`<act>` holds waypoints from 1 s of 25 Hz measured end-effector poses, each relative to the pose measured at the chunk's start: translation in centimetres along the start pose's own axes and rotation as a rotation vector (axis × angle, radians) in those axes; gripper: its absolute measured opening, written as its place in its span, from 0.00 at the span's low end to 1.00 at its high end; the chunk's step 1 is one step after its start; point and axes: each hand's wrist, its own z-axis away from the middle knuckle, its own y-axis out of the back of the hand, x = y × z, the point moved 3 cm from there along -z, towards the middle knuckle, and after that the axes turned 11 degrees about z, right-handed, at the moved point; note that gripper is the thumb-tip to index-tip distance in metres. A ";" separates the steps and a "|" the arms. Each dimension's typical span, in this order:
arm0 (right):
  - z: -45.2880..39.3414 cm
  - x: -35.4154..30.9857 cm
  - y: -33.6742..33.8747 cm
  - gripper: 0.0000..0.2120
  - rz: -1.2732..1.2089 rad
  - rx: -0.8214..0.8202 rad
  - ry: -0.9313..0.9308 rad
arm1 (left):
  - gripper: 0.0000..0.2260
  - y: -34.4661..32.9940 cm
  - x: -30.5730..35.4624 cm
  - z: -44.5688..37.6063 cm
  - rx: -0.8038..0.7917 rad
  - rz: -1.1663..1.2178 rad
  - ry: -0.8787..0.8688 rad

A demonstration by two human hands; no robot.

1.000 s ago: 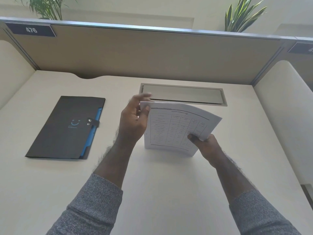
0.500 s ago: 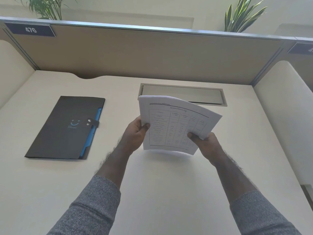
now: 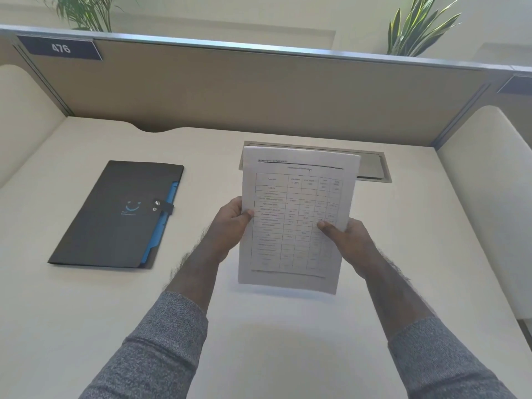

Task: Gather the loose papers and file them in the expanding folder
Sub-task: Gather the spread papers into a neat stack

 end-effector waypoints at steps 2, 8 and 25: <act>-0.1 0.4 -0.6 0.09 -0.019 -0.006 -0.056 | 0.09 0.8 -0.4 -0.1 0.064 -0.024 0.071; -0.5 3.1 -2.7 0.12 -0.063 -0.113 -0.254 | 0.08 3.4 -3.6 -0.7 0.237 -0.123 0.225; -1.1 8.6 -5.9 0.17 0.471 0.077 -0.349 | 0.14 9.6 -7.8 -0.4 0.372 -0.368 0.276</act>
